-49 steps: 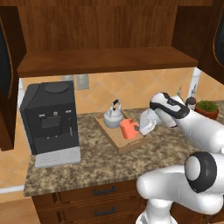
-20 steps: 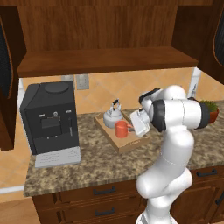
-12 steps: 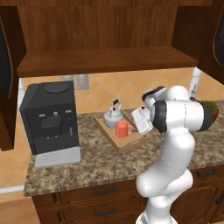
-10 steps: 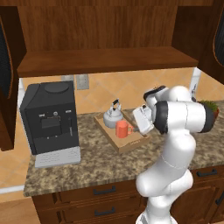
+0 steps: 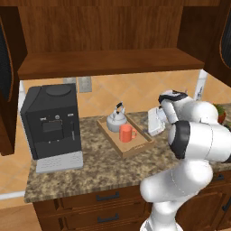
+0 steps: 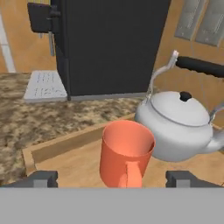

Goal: Pick the kettle from the counter and place it on the tray. Then pick the mug from the cabinet and place it on the tray. Then close the cabinet doors.

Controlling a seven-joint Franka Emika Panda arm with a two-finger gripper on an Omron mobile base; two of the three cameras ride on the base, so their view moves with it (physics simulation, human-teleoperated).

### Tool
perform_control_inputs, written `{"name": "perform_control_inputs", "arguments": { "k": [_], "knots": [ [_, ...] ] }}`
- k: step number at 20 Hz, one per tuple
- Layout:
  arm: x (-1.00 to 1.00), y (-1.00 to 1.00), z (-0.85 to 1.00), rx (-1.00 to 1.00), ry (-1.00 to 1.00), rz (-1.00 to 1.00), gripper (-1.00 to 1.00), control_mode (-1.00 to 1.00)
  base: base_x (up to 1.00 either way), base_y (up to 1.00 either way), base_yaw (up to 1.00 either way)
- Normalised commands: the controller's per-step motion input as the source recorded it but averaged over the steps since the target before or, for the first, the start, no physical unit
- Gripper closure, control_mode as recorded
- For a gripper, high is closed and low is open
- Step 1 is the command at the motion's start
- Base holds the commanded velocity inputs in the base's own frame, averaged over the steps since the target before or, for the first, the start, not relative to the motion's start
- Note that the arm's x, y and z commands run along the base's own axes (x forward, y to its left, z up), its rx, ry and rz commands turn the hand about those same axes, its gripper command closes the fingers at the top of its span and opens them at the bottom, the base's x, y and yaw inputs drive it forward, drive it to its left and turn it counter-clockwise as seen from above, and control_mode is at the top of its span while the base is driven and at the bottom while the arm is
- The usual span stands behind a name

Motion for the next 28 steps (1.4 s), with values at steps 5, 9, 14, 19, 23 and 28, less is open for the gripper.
{"name": "perform_control_inputs", "arguments": {
  "k": [5, 9, 14, 19, 23, 28],
  "knots": [
    [-0.53, 0.02, 0.56, 0.02, 0.00, -0.45, -1.00, -1.00, 0.00, 0.00, 0.00],
    [-0.54, 0.00, 0.57, 0.05, 0.03, -0.42, -1.00, -1.00, 0.00, 0.00, 0.00],
    [-0.56, -0.02, 0.53, 0.08, 0.02, -0.40, -1.00, -1.00, 0.00, 0.00, 0.00],
    [-0.49, -0.02, 0.49, 0.06, 0.00, -0.37, -1.00, -1.00, 0.00, 0.00, 0.00],
    [-0.55, -0.07, 0.51, 0.08, 0.00, -0.39, -1.00, -1.00, 0.00, 0.00, 0.00],
    [-0.51, -0.07, 0.39, 0.05, 0.02, -0.37, -1.00, -1.00, 0.00, 0.00, 0.00]
  ]
}}
